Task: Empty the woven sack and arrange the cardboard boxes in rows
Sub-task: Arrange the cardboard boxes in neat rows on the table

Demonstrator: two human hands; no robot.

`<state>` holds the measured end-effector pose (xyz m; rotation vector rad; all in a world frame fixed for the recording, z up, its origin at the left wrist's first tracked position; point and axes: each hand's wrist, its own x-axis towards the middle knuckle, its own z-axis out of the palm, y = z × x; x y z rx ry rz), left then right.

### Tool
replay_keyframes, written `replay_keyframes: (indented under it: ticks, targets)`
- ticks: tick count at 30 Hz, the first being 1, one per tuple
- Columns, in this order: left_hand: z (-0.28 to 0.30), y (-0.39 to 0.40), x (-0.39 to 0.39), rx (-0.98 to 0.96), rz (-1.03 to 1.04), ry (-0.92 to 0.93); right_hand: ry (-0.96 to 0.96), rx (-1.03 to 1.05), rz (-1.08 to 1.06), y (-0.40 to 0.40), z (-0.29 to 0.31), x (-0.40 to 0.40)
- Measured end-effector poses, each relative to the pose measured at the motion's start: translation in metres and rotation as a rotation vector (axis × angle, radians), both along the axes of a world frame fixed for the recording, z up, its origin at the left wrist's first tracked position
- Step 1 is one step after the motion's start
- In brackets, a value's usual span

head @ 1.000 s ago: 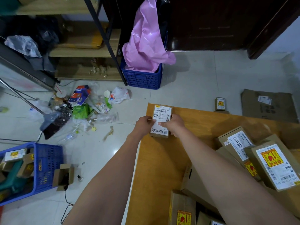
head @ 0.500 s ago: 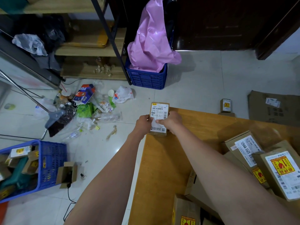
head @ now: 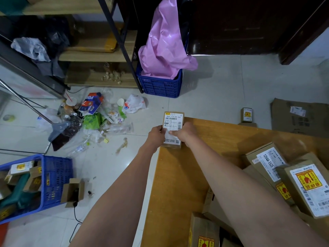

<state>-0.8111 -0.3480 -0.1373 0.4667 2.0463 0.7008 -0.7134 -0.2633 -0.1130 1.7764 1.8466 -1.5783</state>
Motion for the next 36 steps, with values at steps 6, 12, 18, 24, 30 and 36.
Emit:
replay_keyframes:
  ticks: [6, 12, 18, 24, 30, 36]
  targets:
    - [0.017, 0.007, 0.001, 0.029, 0.059, 0.164, -0.026, 0.005, -0.021, 0.0, 0.004, 0.007]
    - [0.054, 0.03, 0.019, 0.174, -0.005, 0.338, -0.079, 0.091, -0.095, 0.02, 0.027, 0.03]
    - [0.097, 0.067, 0.072, 0.219, -0.112, 0.234, -0.085, 0.202, -0.117, 0.056, 0.067, 0.076]
    - [0.122, 0.094, 0.134, 0.209, -0.295, 0.226, -0.175, 0.352, -0.12, 0.077, 0.097, 0.152]
    - [0.134, 0.114, 0.211, 0.182, -0.432, 0.162, -0.301, 0.351, -0.182, 0.084, 0.102, 0.241]
    - [0.125, 0.12, 0.279, 0.143, -0.561, 0.059, -0.455, 0.253, -0.202, 0.082, 0.071, 0.316]
